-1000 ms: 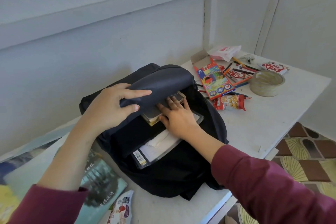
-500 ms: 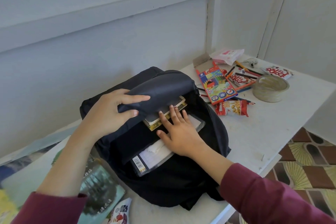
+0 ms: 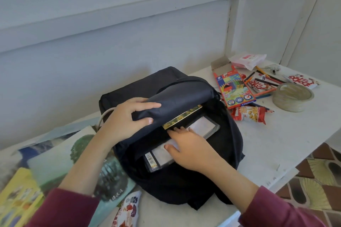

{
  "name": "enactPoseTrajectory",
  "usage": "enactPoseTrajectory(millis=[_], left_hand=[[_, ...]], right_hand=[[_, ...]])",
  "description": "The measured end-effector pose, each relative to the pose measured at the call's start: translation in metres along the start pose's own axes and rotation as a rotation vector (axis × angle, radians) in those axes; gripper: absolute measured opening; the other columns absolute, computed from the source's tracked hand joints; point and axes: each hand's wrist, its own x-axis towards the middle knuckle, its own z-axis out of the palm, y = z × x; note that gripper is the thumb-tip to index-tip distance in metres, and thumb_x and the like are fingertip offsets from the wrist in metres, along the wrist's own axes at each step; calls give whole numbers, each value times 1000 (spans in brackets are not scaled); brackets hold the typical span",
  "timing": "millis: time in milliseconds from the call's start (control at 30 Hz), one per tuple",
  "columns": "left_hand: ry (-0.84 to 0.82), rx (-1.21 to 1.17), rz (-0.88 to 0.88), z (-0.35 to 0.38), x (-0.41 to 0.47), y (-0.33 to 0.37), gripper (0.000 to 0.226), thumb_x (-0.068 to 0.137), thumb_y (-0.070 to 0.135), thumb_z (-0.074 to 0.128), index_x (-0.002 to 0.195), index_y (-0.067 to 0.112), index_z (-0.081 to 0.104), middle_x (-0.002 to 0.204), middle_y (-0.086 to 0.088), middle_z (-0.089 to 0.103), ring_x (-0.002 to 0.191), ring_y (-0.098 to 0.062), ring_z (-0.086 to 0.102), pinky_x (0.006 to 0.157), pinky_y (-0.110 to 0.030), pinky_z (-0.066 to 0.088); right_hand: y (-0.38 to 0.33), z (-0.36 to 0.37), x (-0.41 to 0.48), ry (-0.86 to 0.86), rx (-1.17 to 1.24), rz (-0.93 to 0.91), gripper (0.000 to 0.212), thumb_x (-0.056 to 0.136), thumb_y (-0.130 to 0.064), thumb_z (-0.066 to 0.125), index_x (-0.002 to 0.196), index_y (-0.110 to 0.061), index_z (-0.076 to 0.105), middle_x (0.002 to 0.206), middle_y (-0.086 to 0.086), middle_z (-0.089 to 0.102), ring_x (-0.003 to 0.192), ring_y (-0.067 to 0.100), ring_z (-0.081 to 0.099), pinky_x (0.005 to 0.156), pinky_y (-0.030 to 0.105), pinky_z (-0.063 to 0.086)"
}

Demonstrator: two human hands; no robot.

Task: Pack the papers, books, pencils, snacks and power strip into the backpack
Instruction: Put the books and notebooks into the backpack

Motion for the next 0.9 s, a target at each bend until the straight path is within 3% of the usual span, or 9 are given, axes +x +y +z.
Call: enactPoseTrajectory(millis=[67,133,333,433,533,667,800,900], left_hand=[[10,-53,-21,0,-15,-2,49,79,15,71,105,55,59,112,37,50,107,22,41,88,-4,31],[33,-175,-70,0,-32,-4,49,79,10,71,109,47,61,107,41,54,108,17,48,91,-8,38],[301,-436,-222,-11,-100,-12,39,85,-5,59,106,27,67,104,14,69,95,-6,66,81,-15,50],[467,-326,-310,-14,-141,-22,37,84,-3,60,103,28,68,102,15,69,96,-3,63,80,-16,50],[636,-105,-490,-10,-179,-34,33,81,5,65,100,32,68,106,7,66,100,-11,59,88,-32,48],[620,200,-719,0,-213,-50,32,74,26,69,106,27,67,123,-12,59,120,-29,48,101,-46,35],[495,132,-765,2,-216,-46,41,66,44,52,106,40,62,133,-1,51,132,-25,38,111,-49,14],[582,-46,-704,-4,-213,-45,33,57,52,50,87,65,55,119,15,55,120,-16,48,108,-57,25]], right_hand=[[-16,-4,-15,32,85,-69,37,96,-37,40,123,-16,54,121,5,61,112,21,54,95,36,44],[-33,-8,-27,56,172,-156,31,96,-36,42,116,-22,59,109,-3,66,98,13,59,84,32,49],[-82,8,-33,-85,491,-308,24,93,-29,50,110,-21,65,99,-6,68,88,6,60,79,29,53],[-99,24,-25,-120,478,-325,29,92,-28,50,117,-18,62,106,-2,66,93,9,59,83,31,52],[-110,40,-19,-97,416,-329,30,92,-26,51,120,-15,58,112,0,61,100,13,55,88,30,47],[-119,64,-13,-25,316,-293,30,91,-25,49,118,-13,51,117,2,51,109,18,48,92,31,42],[-124,80,-10,54,264,-238,32,88,-24,50,119,-17,47,126,4,42,114,24,41,92,33,41],[-127,79,-6,35,248,-189,39,89,-24,51,127,-16,45,132,7,40,118,25,38,94,34,37]])
